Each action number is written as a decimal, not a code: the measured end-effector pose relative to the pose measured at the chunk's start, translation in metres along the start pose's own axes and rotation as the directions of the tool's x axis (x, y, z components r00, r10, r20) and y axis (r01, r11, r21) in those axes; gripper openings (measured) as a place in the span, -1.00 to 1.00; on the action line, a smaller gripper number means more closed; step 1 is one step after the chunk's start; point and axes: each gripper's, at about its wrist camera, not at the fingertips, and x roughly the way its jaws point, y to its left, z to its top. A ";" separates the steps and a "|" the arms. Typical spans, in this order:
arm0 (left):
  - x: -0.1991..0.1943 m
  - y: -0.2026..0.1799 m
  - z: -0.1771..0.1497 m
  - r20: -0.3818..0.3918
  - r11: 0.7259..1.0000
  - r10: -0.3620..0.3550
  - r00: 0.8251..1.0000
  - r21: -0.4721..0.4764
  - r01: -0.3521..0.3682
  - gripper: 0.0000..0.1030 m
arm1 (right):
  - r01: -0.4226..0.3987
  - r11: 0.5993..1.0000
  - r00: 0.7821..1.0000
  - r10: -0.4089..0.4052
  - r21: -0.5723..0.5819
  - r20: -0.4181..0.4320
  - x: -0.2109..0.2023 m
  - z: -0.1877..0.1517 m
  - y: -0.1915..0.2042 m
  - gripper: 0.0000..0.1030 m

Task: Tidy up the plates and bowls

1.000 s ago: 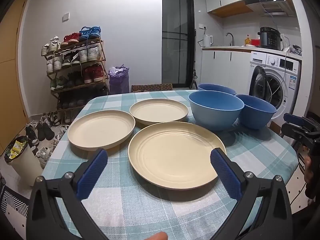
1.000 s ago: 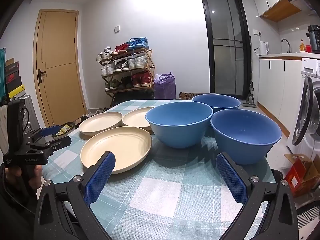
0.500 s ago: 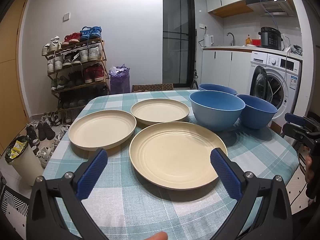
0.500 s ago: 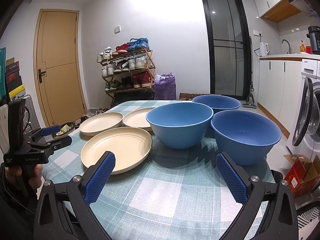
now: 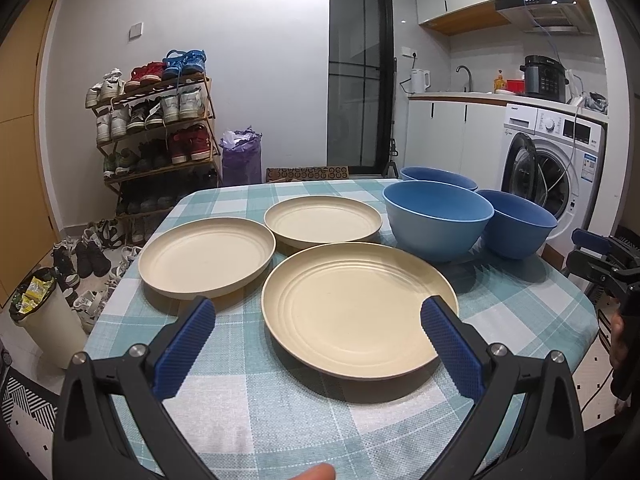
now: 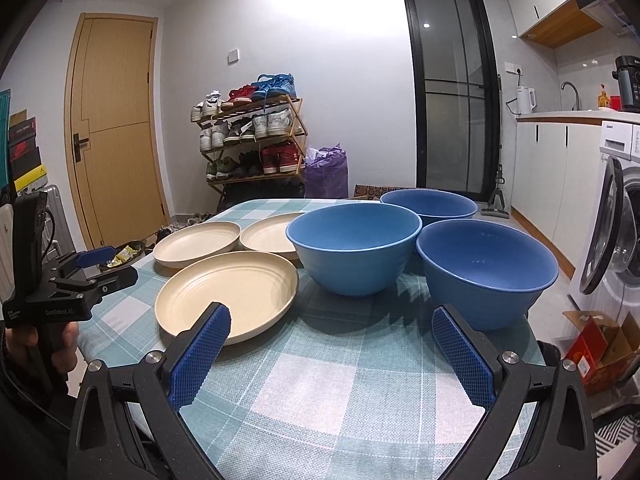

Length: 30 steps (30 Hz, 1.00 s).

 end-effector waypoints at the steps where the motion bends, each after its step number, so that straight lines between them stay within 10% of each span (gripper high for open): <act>1: 0.000 0.000 0.000 0.001 1.000 0.002 1.000 0.001 -0.002 1.00 | 0.000 1.000 1.000 0.000 -0.001 0.000 0.000 0.000 0.001 0.99; 30: 0.001 -0.001 -0.001 0.000 1.000 0.004 1.000 0.004 -0.004 1.00 | 0.002 1.000 1.000 -0.002 -0.002 0.001 -0.002 0.001 0.000 0.99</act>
